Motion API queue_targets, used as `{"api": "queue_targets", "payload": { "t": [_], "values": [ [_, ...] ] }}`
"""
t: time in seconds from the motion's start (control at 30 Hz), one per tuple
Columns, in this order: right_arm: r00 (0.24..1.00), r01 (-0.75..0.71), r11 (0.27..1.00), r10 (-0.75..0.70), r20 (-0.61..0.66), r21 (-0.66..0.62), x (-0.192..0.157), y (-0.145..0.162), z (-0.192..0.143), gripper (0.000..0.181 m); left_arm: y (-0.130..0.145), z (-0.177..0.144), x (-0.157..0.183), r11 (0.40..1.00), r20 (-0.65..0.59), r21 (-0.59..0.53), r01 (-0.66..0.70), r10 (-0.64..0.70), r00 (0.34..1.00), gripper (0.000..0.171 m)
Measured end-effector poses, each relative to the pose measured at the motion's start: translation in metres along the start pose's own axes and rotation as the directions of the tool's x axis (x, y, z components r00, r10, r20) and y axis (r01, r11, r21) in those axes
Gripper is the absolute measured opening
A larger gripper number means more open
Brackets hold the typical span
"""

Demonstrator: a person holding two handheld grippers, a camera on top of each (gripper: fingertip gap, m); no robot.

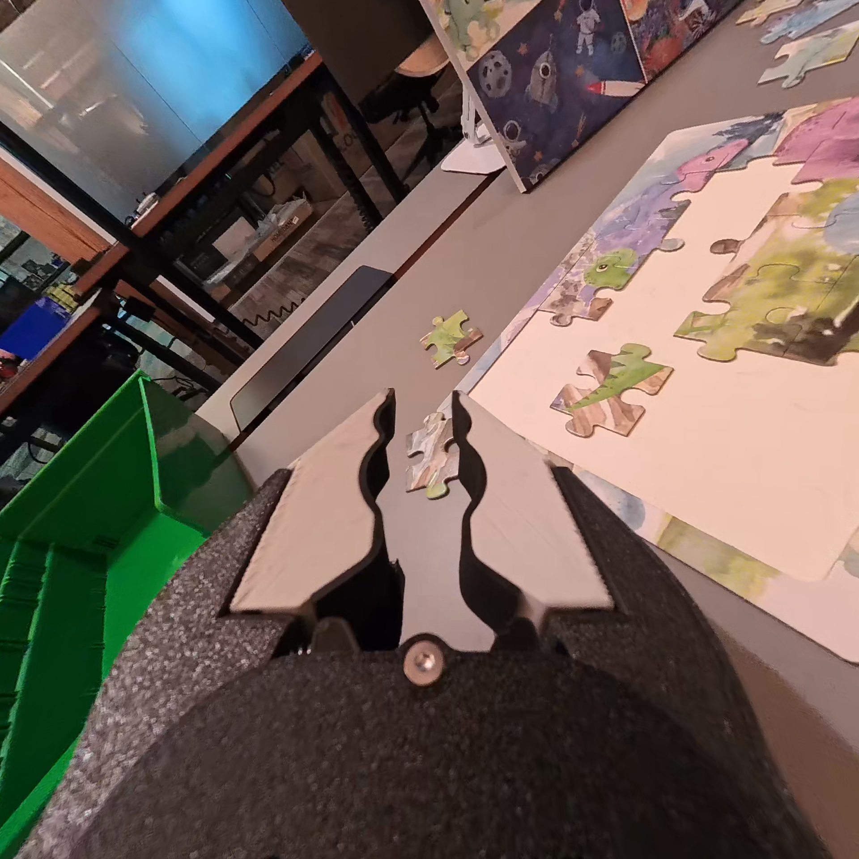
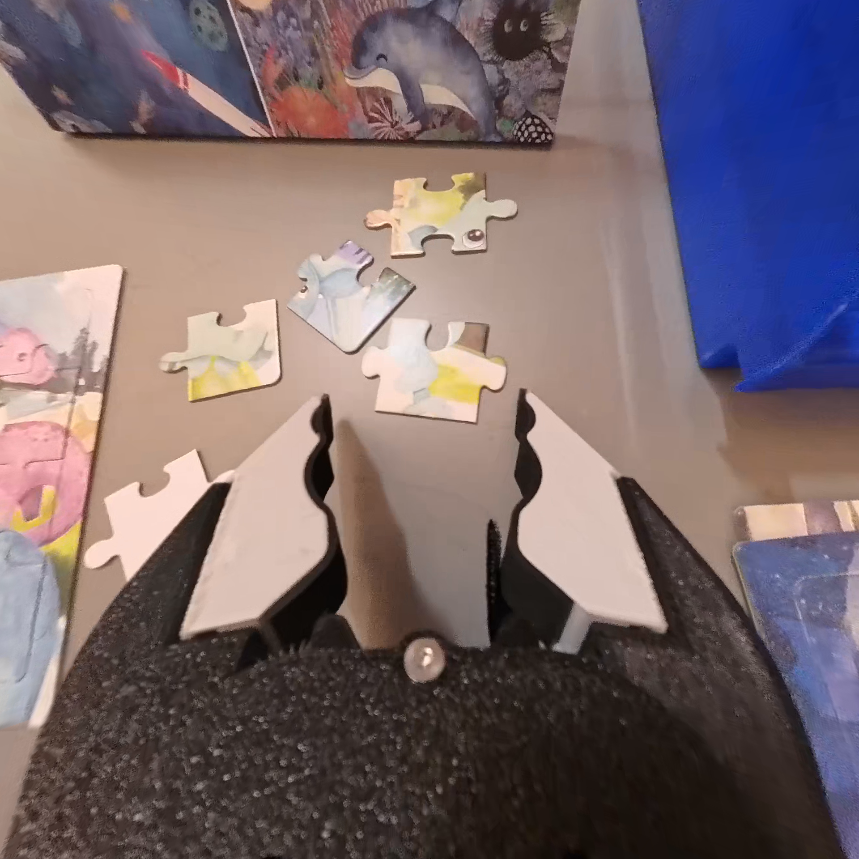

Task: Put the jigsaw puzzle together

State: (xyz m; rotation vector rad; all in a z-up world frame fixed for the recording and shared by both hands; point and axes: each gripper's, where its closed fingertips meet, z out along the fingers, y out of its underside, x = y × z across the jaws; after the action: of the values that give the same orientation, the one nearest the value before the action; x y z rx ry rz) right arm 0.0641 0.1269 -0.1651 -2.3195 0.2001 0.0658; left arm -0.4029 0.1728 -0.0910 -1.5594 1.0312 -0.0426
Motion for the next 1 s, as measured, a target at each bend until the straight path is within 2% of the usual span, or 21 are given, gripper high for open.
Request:
{"api": "queue_targets", "payload": {
  "t": [0.17,0.3,0.37,0.57,0.67,0.83,0.9,1.0],
  "values": [
    [0.993,0.038,0.999,-0.039,-0.113,-0.016,0.006,0.002,0.005,0.069,0.000,-0.001,-0.003,1.000,0.002,0.004,0.025,-0.025,1.000,0.024],
    [0.993,0.046,0.999,-0.047,-0.107,-0.013,0.006,0.002,0.006,0.068,0.000,-0.001,-0.003,0.999,-0.002,0.005,0.035,-0.035,0.999,0.024],
    [0.994,0.057,0.998,-0.058,-0.089,-0.015,0.003,0.002,0.005,0.045,0.000,-0.001,-0.002,0.999,-0.003,0.004,0.037,-0.037,0.999,0.024],
    [0.997,0.063,0.998,-0.064,-0.048,-0.013,-0.002,0.003,-0.001,0.044,-0.004,-0.004,-0.002,0.999,-0.001,0.018,0.031,-0.031,1.000,0.024],
    [0.995,0.097,0.992,-0.097,-0.006,0.081,-0.015,-0.010,-0.016,0.044,-0.005,-0.005,-0.004,0.999,-0.003,0.022,0.043,-0.043,0.999,0.024],
    [0.988,0.130,0.950,-0.147,0.041,0.283,-0.049,-0.026,-0.067,0.043,-0.002,-0.004,-0.003,0.995,-0.035,0.009,0.102,-0.102,0.994,0.024],
    [0.979,0.171,0.908,-0.201,0.040,0.382,-0.079,-0.029,-0.095,0.043,-0.001,-0.003,0.000,0.988,-0.074,0.000,0.153,-0.153,0.985,0.024],
    [0.951,0.283,0.818,-0.307,-0.036,0.500,-0.129,-0.027,-0.133,0.044,-0.006,-0.004,0.009,0.968,-0.162,0.007,0.250,-0.246,0.956,0.024]
  ]
}}
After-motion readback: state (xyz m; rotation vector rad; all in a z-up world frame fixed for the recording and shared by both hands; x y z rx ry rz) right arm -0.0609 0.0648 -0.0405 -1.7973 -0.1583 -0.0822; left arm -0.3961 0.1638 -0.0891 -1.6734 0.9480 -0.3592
